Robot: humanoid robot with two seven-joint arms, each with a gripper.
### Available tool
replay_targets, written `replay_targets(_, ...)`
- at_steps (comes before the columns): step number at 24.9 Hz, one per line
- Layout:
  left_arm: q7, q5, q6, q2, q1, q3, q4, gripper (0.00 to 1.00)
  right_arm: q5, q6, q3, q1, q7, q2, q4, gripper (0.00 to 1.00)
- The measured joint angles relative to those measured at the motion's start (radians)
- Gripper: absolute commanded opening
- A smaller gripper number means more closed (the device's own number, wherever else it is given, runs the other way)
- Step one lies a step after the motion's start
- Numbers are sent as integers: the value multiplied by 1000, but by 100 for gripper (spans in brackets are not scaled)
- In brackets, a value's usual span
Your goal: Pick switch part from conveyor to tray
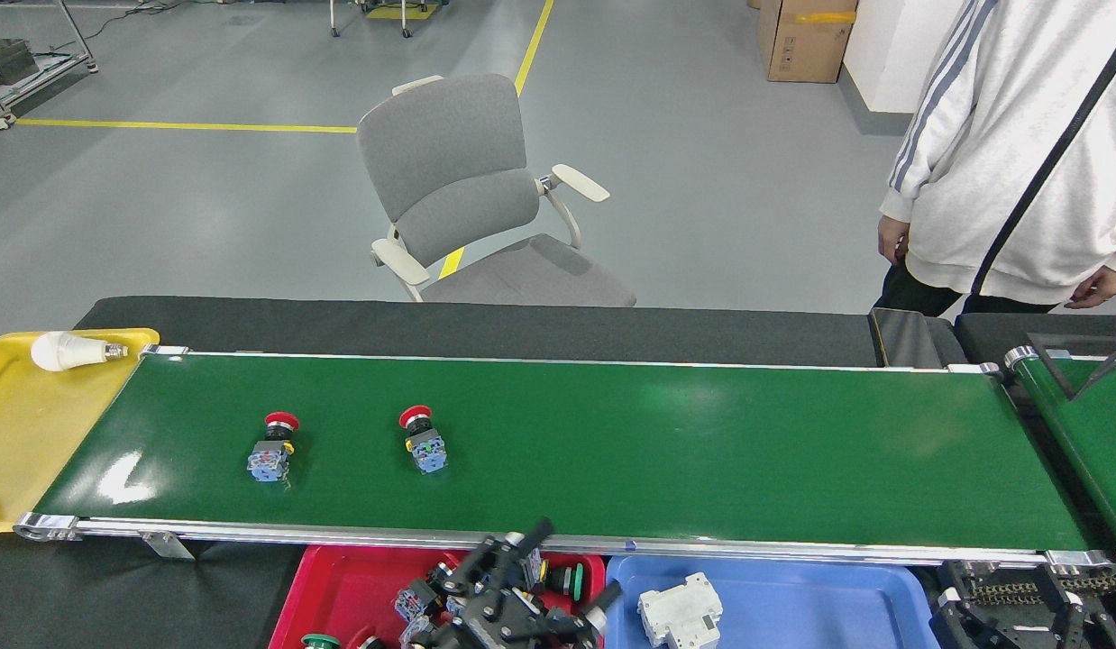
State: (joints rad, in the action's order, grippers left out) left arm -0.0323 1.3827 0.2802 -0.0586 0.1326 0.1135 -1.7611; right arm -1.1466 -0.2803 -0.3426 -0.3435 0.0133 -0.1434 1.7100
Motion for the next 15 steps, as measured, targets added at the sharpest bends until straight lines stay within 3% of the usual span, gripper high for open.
replay_targets(3,3,84,-108,24,-1,-190,30,100,0,-3,-6,-5,1,0,0,100)
replay_targets(8,77,221,-140,113,-28,-374,141,100,0,-4,-6,-13,1,0,0,100)
replay_targets(15,85,58,-61,255,-126,-401,359,100,0,-4,2,-13,2,0,0,100)
